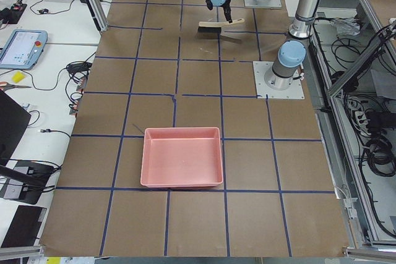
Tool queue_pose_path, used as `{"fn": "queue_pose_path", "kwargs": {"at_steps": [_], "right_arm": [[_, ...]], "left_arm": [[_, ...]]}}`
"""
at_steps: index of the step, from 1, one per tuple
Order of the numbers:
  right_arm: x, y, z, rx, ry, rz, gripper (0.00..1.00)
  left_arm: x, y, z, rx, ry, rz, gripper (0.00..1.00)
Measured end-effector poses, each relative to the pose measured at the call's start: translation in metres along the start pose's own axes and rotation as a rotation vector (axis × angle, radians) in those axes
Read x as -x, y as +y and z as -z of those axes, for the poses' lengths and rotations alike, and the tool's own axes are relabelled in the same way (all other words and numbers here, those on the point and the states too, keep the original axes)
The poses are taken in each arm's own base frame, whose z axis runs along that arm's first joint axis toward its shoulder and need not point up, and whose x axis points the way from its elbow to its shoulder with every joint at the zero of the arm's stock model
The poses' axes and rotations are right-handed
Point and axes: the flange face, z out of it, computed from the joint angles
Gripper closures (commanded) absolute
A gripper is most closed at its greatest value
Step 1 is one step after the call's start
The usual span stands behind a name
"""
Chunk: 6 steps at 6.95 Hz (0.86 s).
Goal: Sweep and dump trash in nearest bin
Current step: 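Open the left gripper to set the brush on the table and rise, then lower the empty dustpan onto the table beyond the brush with the right gripper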
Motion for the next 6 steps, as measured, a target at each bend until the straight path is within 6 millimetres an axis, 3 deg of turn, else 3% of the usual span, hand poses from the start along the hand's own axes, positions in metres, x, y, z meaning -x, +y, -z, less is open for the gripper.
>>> {"fn": "queue_pose_path", "kwargs": {"at_steps": [1,2,4,6], "right_arm": [[0.017,-0.008,-0.002,0.0,-0.008,-0.019,1.0],[0.044,-0.019,-0.007,0.006,-0.02,-0.057,1.0],[0.117,-0.041,-0.024,0.005,-0.033,-0.138,1.0],[0.198,-0.063,-0.038,-0.045,-0.031,-0.196,1.0]], "left_arm": [[0.0,-0.013,0.04,-0.066,0.034,0.0,0.0],[0.013,-0.034,0.088,-0.144,0.077,0.013,0.0],[0.075,-0.076,0.174,-0.314,0.064,0.064,0.0],[0.151,-0.087,0.23,-0.428,0.005,0.139,0.0]]}}
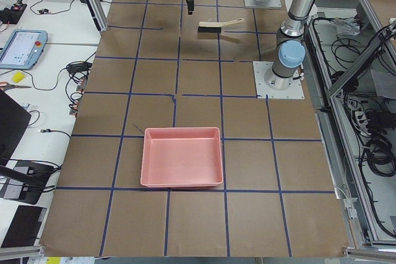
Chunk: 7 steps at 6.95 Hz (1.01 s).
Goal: Sweep and dump trash in nearest bin
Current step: 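Lower the empty dustpan onto the table beyond the brush with the right gripper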
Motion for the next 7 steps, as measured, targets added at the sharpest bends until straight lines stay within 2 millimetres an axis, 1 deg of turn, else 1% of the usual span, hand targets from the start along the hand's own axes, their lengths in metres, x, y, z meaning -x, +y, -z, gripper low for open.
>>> {"fn": "queue_pose_path", "kwargs": {"at_steps": [1,2,3,5,6,7], "right_arm": [[0.042,-0.001,-0.013,-0.011,-0.008,-0.022,1.0],[0.089,0.0,-0.03,-0.014,-0.016,0.0,1.0],[0.138,0.003,-0.05,-0.015,-0.021,0.023,1.0],[0.22,0.017,-0.099,-0.007,0.004,0.045,1.0],[0.245,0.023,-0.123,-0.004,0.019,0.016,1.0],[0.256,0.026,-0.141,0.0,0.026,-0.008,1.0]], "left_arm": [[0.029,-0.008,0.021,-0.043,-0.007,0.036,0.0],[0.05,-0.012,0.035,-0.074,-0.017,0.067,0.0],[0.062,-0.014,0.043,-0.097,-0.029,0.079,0.0],[0.071,-0.011,0.056,-0.13,-0.042,0.054,0.0],[0.075,-0.007,0.061,-0.14,-0.044,0.039,0.0],[0.084,-0.008,0.064,-0.145,-0.048,0.027,0.0]]}}
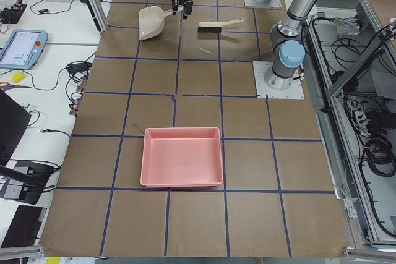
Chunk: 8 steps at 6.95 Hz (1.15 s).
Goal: Sweep and dump trash in nearest bin
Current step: 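Lower the empty dustpan onto the table beyond the brush with the right gripper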
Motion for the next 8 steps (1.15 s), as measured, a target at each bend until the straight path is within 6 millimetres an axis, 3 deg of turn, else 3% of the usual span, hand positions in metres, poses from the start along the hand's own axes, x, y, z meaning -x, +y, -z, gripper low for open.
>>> {"fn": "queue_pose_path", "kwargs": {"at_steps": [2,5,6,7,8], "right_arm": [[0.005,0.009,-0.013,0.02,0.008,-0.018,1.0],[0.003,0.021,-0.013,0.037,0.011,-0.022,1.0],[0.002,0.024,-0.015,0.037,0.008,-0.023,0.91],[0.001,0.024,-0.016,0.038,0.005,-0.024,0.26],[0.0,0.024,-0.017,0.038,0.001,-0.023,0.0]], "left_arm": [[0.019,-0.005,-0.001,-0.002,-0.007,-0.045,0.0],[0.024,0.005,0.002,0.007,-0.012,-0.063,0.0],[0.024,0.007,0.003,0.008,-0.011,-0.071,0.0],[0.024,0.008,0.003,0.017,-0.01,-0.08,0.0],[0.024,0.008,0.0,0.034,-0.016,-0.086,0.0]]}}
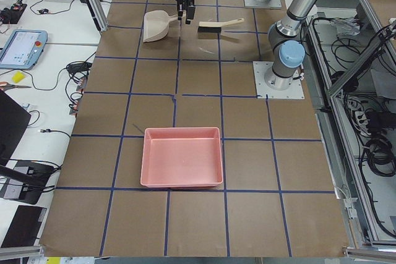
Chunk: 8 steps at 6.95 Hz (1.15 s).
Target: Sweep and dump trash in nearest bin
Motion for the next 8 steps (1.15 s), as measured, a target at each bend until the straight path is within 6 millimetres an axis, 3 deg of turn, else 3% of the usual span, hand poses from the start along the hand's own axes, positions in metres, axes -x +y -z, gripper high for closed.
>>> {"fn": "queue_pose_path", "kwargs": {"at_steps": [3,4,5,6,8], "right_arm": [[-0.01,-0.008,-0.001,-0.002,-0.001,0.006,0.0],[-0.018,-0.017,0.014,-0.026,-0.004,0.009,0.0],[-0.035,-0.029,0.047,-0.054,-0.003,-0.005,0.0],[-0.065,-0.035,0.091,-0.062,0.004,-0.04,0.0],[-0.141,-0.014,0.188,-0.044,0.022,-0.118,0.0]], "left_arm": [[0.008,-0.023,-0.008,0.055,-0.065,0.007,0.0],[0.007,-0.033,-0.011,0.072,-0.07,0.008,0.0],[0.005,-0.042,-0.013,0.091,-0.072,0.005,0.0],[0.0,-0.047,-0.013,0.11,-0.071,-0.001,0.0],[-0.021,-0.046,-0.021,0.156,-0.064,-0.045,0.0]]}}
